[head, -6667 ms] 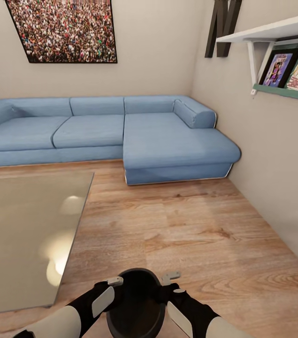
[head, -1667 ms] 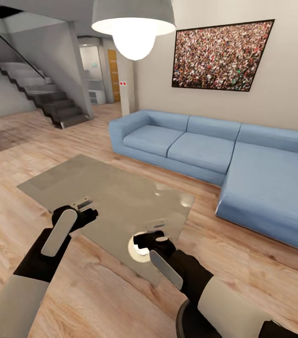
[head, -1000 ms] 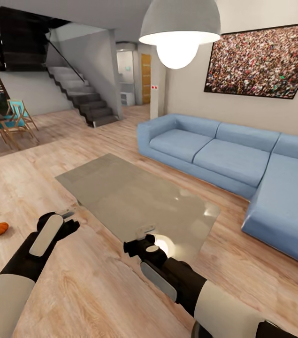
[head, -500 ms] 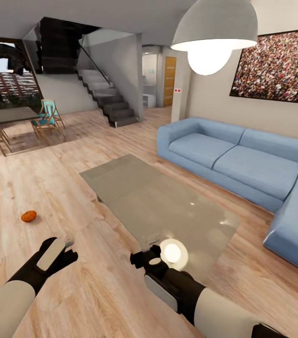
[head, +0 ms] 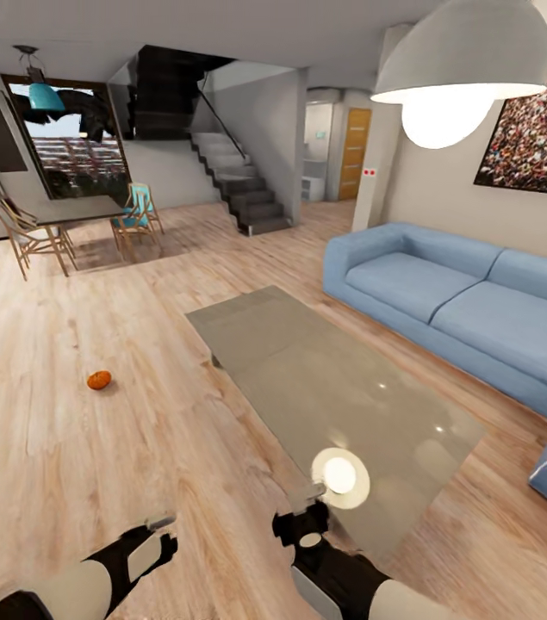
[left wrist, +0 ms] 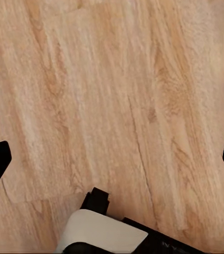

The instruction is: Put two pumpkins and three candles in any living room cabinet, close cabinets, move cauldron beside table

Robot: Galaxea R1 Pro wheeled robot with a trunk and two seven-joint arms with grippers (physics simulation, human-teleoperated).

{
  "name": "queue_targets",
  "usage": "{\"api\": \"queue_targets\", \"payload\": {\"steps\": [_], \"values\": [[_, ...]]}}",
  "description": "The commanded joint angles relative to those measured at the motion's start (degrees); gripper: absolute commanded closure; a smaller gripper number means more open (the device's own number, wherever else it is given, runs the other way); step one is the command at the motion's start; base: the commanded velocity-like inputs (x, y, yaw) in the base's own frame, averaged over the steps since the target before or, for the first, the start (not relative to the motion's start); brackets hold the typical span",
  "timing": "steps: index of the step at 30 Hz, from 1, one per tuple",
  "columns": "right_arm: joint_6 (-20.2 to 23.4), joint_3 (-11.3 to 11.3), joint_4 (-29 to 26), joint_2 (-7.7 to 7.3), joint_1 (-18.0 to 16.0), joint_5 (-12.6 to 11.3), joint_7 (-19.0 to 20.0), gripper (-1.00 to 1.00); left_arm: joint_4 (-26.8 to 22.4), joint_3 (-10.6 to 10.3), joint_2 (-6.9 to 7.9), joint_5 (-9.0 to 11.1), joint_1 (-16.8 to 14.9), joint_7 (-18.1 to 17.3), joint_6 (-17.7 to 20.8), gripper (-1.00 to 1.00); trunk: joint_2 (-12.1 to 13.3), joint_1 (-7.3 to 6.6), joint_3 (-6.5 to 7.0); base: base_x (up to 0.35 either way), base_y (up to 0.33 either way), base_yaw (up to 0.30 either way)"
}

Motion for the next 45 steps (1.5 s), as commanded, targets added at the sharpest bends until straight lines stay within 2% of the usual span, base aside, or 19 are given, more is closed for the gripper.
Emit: {"api": "queue_targets", "payload": {"steps": [1,4,5,9,15,21,27,28,30,31,45], "values": [[-1.9,0.7,1.2,0.01,0.5,0.0,0.0,-1.0,1.3,-0.2,-0.85,-0.1,0.4,-0.8,-1.3,-1.0,0.4,-0.23,0.23,0.0,0.0,0.284],[-6.4,3.5,3.9,-0.04,2.9,0.0,0.0,-1.0,3.1,-0.7,-2.49,-0.1,2.6,-1.9,-4.3,-1.0,1.6,-0.89,0.84,0.0,0.0,0.248],[-6.8,3.8,4.2,-0.05,3.3,0.0,0.0,-1.0,3.2,-1.0,-2.62,-0.1,3.1,-2.0,-4.6,-1.0,2.0,-1.1,1.03,0.0,0.0,0.114],[-7.3,4.4,4.5,-0.06,4.5,0.0,0.0,-1.0,3.6,-2.3,-2.79,-0.2,5.1,-2.1,-7.1,-1.0,3.6,-1.98,1.76,0.0,0.0,0.037],[-7.5,4.6,4.6,-0.07,5.4,0.0,0.0,-1.0,3.6,-2.6,-2.82,-0.1,7.5,-2.2,-9.2,-1.0,6.0,-3.3,2.84,0.0,0.0,0.004],[-9.8,4.6,4.6,-0.15,6.9,0.1,0.1,-1.0,3.6,-2.6,-2.82,0.0,9.4,-2.2,-11.0,-1.0,6.0,-3.3,2.84,0.0,0.0,0.0],[-10.0,4.6,4.7,-0.16,7.1,0.0,0.1,-1.0,3.6,-2.6,-2.82,0.0,10.0,-2.2,-11.3,-1.0,6.0,-3.3,2.84,0.0,0.0,0.0],[-10.0,4.6,4.7,-0.11,9.0,-0.1,0.0,-1.0,3.6,-2.6,-2.82,0.0,10.7,-2.2,-11.3,-1.0,6.0,-3.3,2.84,0.0,0.0,0.244],[-10.0,4.6,5.3,-0.31,9.2,-0.2,0.0,-1.0,3.6,-2.6,-2.86,0.0,10.9,-2.2,-11.3,-1.0,6.0,-3.3,2.84,0.0,0.0,0.265],[-10.5,4.5,9.1,-0.13,9.3,-0.3,0.0,-1.0,3.6,-2.6,-2.9,0.0,11.0,-2.2,-11.3,-1.0,6.0,-3.3,2.84,0.0,0.0,0.283],[-12.6,4.5,9.8,-0.11,10.0,-0.4,0.0,-1.0,3.5,-2.5,-2.92,0.3,11.3,-2.4,-11.4,-1.0,6.0,-3.3,2.84,0.0,0.0,0.286]]}}
